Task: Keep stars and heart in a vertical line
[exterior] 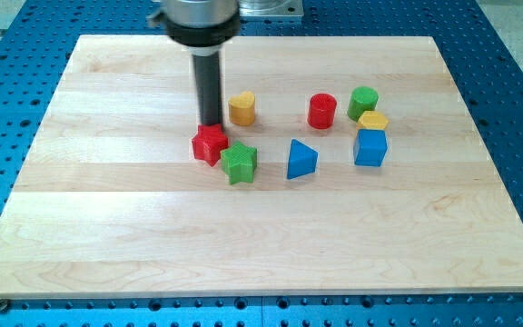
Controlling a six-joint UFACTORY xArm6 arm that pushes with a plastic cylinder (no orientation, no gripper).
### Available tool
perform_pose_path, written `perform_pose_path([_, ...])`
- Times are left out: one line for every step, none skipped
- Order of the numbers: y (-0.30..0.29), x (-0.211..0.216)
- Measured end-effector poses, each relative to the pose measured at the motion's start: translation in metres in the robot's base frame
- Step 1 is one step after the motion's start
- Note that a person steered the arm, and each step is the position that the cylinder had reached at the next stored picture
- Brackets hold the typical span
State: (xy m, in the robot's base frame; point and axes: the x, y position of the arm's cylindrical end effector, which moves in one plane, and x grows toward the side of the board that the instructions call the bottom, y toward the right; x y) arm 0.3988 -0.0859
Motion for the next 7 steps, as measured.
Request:
perform_pose_path([-0.050, 0.016])
perform_pose_path([-0.035, 0.059])
perform_pose_path([0.003, 0.053])
perform_pose_path([0.030, 0.044])
perform_pose_path([-0.004, 0.024])
perform_pose_path([-0.007, 0.031])
perform_pose_path([0.008, 0.022])
